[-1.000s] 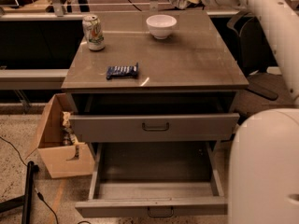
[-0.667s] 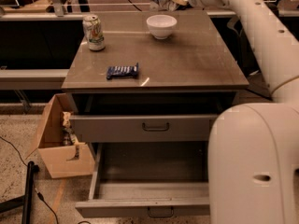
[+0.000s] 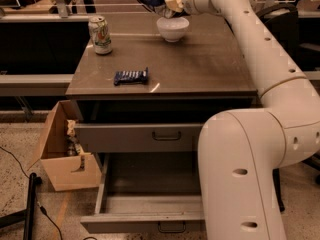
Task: Place blue chip bag into white bowl
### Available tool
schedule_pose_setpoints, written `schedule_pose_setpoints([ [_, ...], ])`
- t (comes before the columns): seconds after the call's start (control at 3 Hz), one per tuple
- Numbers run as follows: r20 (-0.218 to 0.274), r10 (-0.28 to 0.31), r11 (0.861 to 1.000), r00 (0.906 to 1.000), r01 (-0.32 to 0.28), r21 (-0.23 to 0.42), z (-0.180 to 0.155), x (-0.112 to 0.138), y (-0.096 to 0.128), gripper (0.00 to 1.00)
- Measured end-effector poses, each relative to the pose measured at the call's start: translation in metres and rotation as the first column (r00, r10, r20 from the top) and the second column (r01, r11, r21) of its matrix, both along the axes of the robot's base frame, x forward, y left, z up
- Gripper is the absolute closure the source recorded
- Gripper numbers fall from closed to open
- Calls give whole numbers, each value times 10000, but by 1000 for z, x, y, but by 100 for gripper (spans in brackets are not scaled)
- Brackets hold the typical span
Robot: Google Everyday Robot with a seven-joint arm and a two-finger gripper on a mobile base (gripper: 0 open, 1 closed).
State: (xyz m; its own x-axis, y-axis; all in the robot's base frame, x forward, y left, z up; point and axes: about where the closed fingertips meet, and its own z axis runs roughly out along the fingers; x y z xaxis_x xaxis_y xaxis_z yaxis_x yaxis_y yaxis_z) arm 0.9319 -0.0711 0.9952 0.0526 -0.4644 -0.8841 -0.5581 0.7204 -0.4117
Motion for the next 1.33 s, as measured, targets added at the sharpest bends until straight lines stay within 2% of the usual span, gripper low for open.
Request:
schedule_pose_setpoints([
  [0.33, -84, -20, 9998, 10000, 21, 183, -9, 8, 4, 36],
  [0.67, -196, -95, 9997, 9998, 99, 209, -19, 12, -4, 12],
  [1.0, -223, -521, 9982, 9984, 528, 286, -21, 12, -37, 0],
  [1.33, -259, -702, 9960, 9972, 715, 534, -10, -10, -84, 0],
])
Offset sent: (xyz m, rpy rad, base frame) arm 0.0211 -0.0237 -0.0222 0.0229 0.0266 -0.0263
